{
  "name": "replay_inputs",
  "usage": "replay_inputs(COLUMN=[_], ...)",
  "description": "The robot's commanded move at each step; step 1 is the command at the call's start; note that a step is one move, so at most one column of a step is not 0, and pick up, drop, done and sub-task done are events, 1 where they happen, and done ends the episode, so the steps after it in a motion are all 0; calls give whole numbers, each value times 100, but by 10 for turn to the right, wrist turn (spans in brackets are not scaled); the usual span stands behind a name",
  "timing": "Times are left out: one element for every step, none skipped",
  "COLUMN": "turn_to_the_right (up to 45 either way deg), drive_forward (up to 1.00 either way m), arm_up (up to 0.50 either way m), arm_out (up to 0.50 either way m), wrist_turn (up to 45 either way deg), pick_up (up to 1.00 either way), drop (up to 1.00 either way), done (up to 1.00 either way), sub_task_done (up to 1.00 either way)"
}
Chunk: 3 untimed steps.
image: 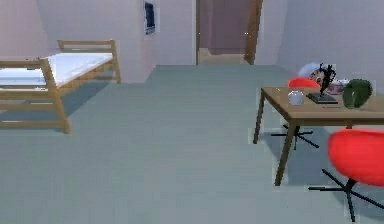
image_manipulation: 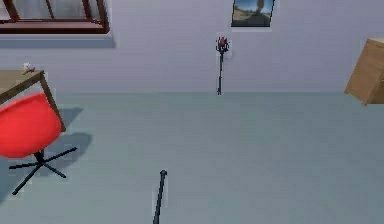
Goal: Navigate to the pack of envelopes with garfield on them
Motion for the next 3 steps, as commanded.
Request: replay_inputs(turn_to_the_right=[0, 270, 0], drive_forward=[35, 0, 5], arm_up=[0, 0, 0], arm_out=[0, 0, 0], wrist_turn=[0, 0, 0], pick_up=[0, 0, 0], drop=[0, 0, 0], done=[0, 0, 0], sub_task_done=[0, 0, 0])
